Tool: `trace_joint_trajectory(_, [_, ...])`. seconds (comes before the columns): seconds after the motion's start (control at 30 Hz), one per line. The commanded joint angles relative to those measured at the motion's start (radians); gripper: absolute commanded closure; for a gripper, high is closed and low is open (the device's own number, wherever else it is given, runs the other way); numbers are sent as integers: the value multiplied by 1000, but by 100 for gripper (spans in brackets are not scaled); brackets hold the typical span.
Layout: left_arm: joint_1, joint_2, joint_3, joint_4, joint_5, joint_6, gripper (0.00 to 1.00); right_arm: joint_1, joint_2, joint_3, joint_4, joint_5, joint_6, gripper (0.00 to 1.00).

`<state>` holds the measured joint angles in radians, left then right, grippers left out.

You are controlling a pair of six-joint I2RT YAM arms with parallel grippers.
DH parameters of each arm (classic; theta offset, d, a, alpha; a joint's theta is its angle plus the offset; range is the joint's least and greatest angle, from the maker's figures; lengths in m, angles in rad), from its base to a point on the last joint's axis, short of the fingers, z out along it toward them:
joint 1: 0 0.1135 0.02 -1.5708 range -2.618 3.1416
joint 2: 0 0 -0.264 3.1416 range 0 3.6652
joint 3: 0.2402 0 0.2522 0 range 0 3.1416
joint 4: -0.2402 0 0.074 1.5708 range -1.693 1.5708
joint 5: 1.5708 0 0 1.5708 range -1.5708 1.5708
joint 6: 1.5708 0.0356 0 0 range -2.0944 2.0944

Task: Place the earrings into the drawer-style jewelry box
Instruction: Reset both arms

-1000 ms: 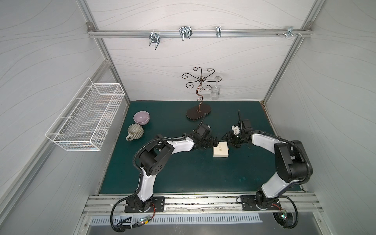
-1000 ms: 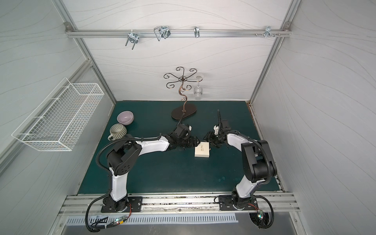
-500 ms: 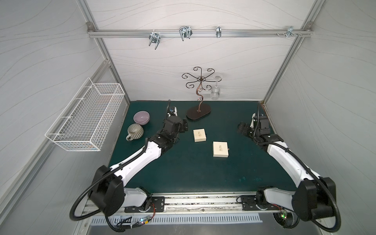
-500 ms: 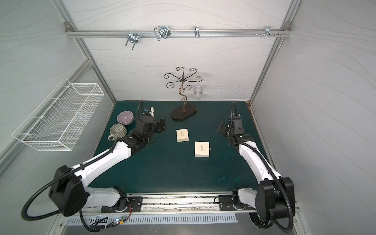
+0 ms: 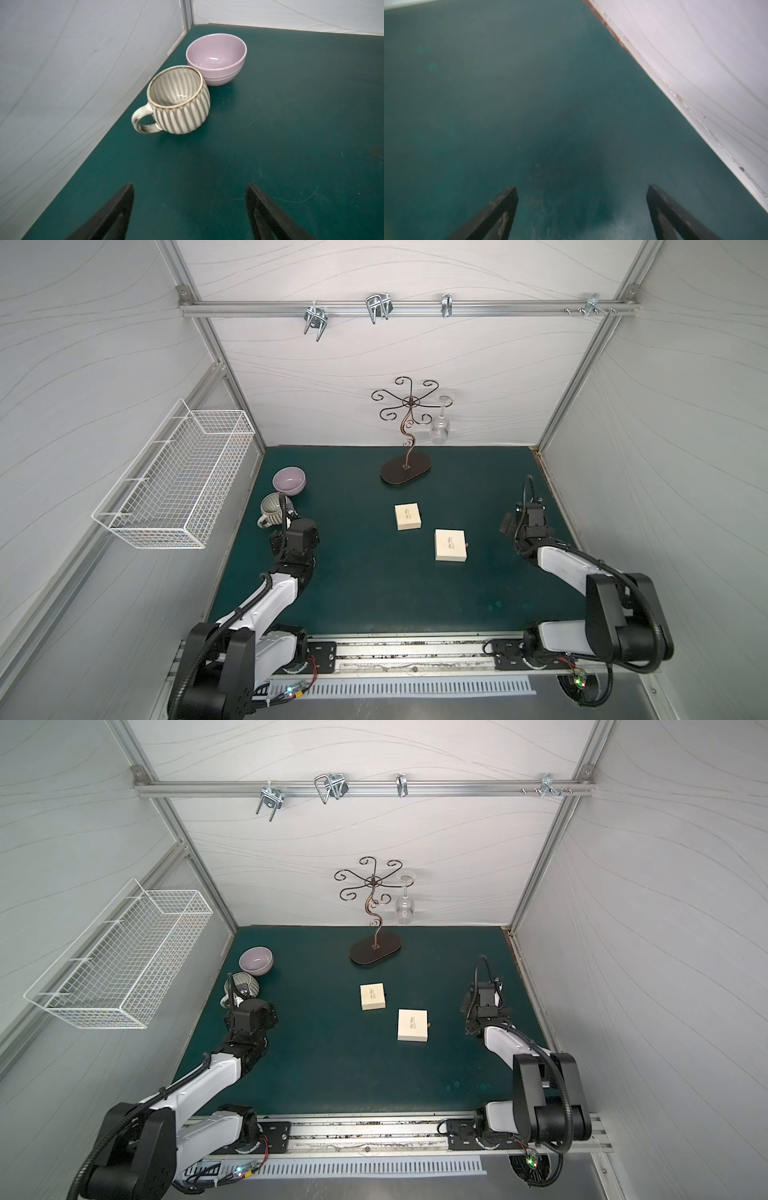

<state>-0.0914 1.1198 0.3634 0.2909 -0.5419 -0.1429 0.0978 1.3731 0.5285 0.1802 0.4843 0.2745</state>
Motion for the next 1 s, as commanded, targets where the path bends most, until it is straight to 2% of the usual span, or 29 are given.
trace_joint_trajectory(0.0, [60, 45, -16, 255, 171, -5, 13, -9, 18, -20, 238, -77, -106, 1])
trace_joint_trajectory(0.13, [120, 127, -29, 388, 277, -9, 12, -28, 12, -96, 429, -186, -163, 1])
trace_joint_trajectory(0.2, [150, 155, -16, 393, 337, -17, 13, -38, 25, -133, 528, -250, -176, 1])
trace_joint_trajectory(0.3, [185, 215, -5, 430, 370, -33, 11, -46, 109, -183, 715, -349, -200, 1])
trace_joint_trajectory(0.4, [190, 223, 33, 353, 396, -36, 11, -44, 211, -188, 836, -437, -235, 1])
trace_joint_trajectory(0.47, [190, 235, 55, 324, 418, -32, 10, -42, 175, -141, 683, -449, -240, 1])
trace_joint_trajectory(0.53, [191, 257, 79, 310, 412, -24, 11, -30, 208, -115, 692, -430, -247, 1])
trace_joint_trajectory(0.6, [197, 306, 65, 406, 392, -17, 10, -13, 195, -89, 614, -401, -259, 1])
trace_joint_trajectory(0.63, [202, 342, 72, 441, 387, -12, 10, -8, 198, -92, 632, -392, -264, 1])
trace_joint_trajectory(0.7, [194, 337, 114, 338, 412, -1, 10, -7, 204, -97, 650, -388, -263, 1])
trace_joint_trajectory(0.83, [183, 339, 17, 520, 445, 25, 7, -6, 201, -94, 644, -388, -264, 1])
trace_joint_trajectory(0.87, [177, 373, -12, 602, 455, 38, 6, -6, 202, -96, 644, -388, -263, 1])
trace_joint_trajectory(0.9, [172, 419, -16, 675, 484, 64, 1, -6, 201, -94, 645, -388, -264, 1])
trace_joint_trajectory(0.93, [167, 432, 5, 660, 507, 81, 0, -6, 201, -94, 644, -387, -262, 1])
trace_joint_trajectory(0.97, [160, 408, 59, 504, 511, 85, 0, -6, 201, -94, 643, -387, -264, 1])
